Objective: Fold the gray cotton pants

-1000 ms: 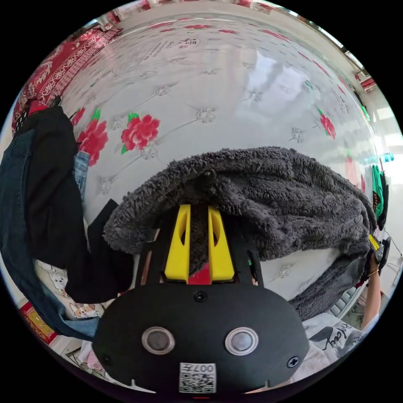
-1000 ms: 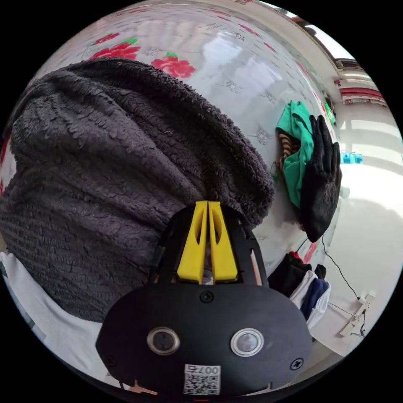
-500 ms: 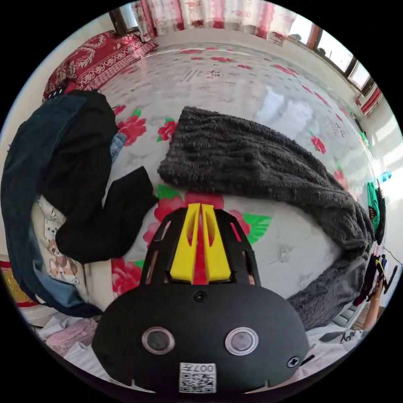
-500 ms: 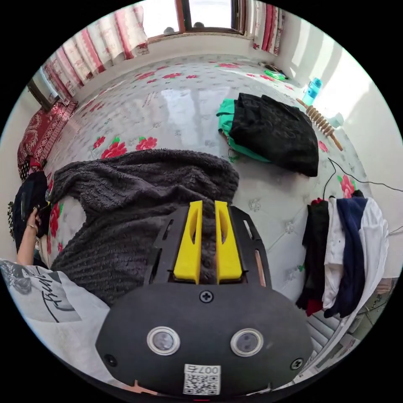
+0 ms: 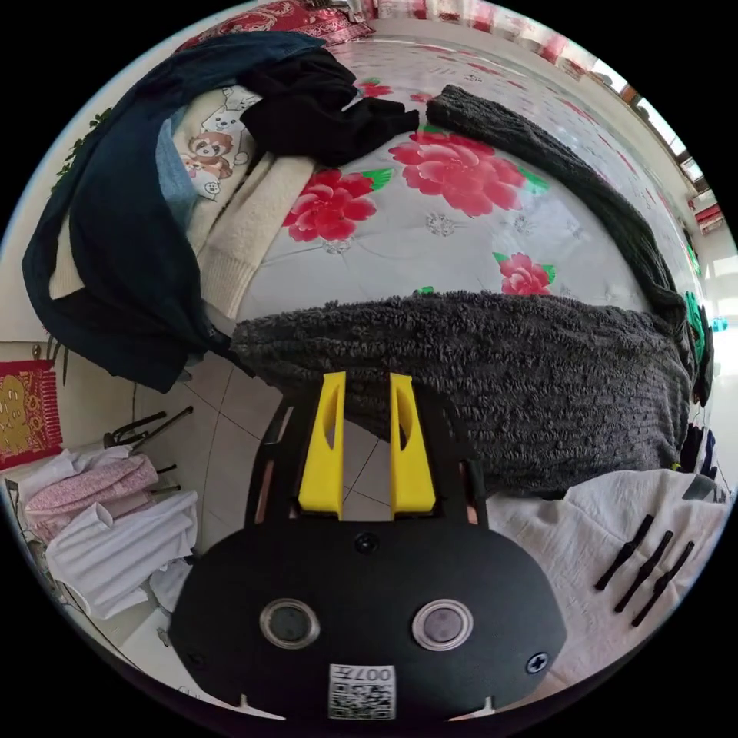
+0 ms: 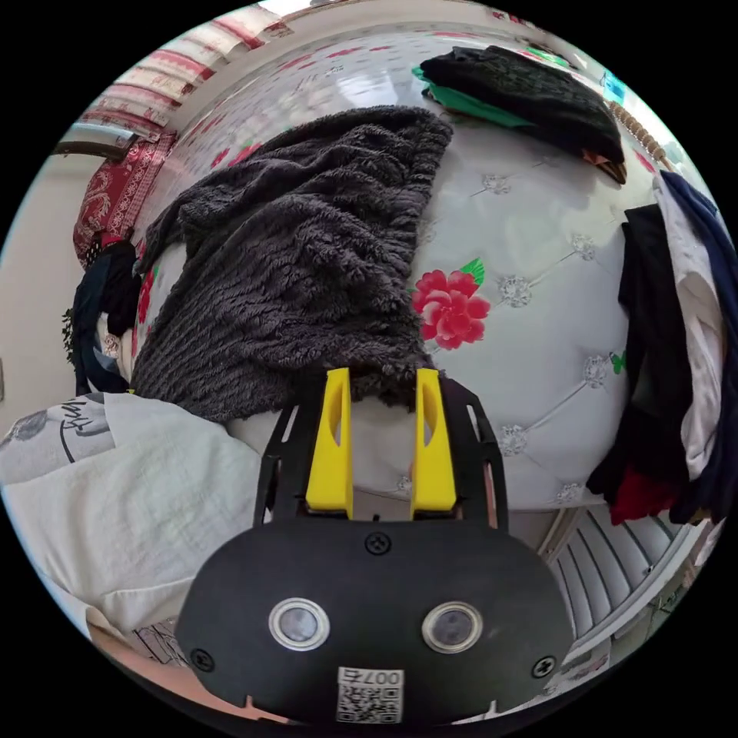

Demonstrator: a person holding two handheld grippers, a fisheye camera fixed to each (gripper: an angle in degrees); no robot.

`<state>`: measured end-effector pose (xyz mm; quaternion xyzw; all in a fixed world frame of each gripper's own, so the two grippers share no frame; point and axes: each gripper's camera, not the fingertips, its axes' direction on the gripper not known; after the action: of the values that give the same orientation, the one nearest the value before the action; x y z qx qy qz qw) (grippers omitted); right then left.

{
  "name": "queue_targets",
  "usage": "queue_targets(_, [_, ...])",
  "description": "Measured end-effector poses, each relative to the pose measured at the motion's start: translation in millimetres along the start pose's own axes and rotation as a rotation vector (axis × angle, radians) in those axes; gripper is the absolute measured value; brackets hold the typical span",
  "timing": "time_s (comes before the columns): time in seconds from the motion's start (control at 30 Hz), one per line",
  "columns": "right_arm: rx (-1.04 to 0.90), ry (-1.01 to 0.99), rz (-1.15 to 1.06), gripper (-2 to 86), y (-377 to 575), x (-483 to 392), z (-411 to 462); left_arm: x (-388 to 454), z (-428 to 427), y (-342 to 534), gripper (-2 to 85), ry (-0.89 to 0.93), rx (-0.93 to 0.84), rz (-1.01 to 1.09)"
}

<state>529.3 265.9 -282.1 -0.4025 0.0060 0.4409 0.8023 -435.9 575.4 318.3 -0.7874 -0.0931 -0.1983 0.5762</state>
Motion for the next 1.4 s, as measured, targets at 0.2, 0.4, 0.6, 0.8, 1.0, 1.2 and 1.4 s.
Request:
queue_targets(0.2, [0.025,0.208,-0.103,2.2,2.6,-9.9,-29.1,55.3,12.6,-55.5,6.2,-0.148,-0.209,0.175])
queue_targets(0.4, [0.082,0.18,-0.014,1.0,43.5,12.4,-37.2,113.7,19.3,-86.3,4.8,-0.378,-0.376,0.371])
queue_targets(0.6, [0.085,0.16,0.086,0.7,58.4,19.9,-15.2,184.4,25.9,-116.6,4.9,-0.628,-0.453,0.751])
queue_targets(0.8, [0.001,0.228,0.107,0.7,53.3,6.4,-1.6,216.2,36.7,-149.5,3.8,-0.765,-0.452,0.846])
queue_targets(1.0, [-0.12,0.309,0.07,0.3,70.5,-17.6,28.7,154.5,11.2,-152.8,3.5,-0.6,-0.238,0.788])
queue_targets(1.2, [-0.153,0.26,0.223,-0.2,93.9,-17.2,35.6,125.4,-15.1,-133.3,3.4,-0.506,-0.112,0.674])
queue_targets(1.4, [0.129,0.212,0.155,-0.2,106.7,-57.7,-21.3,80.9,-61.3,-97.9,-0.6,-0.326,0.063,0.481])
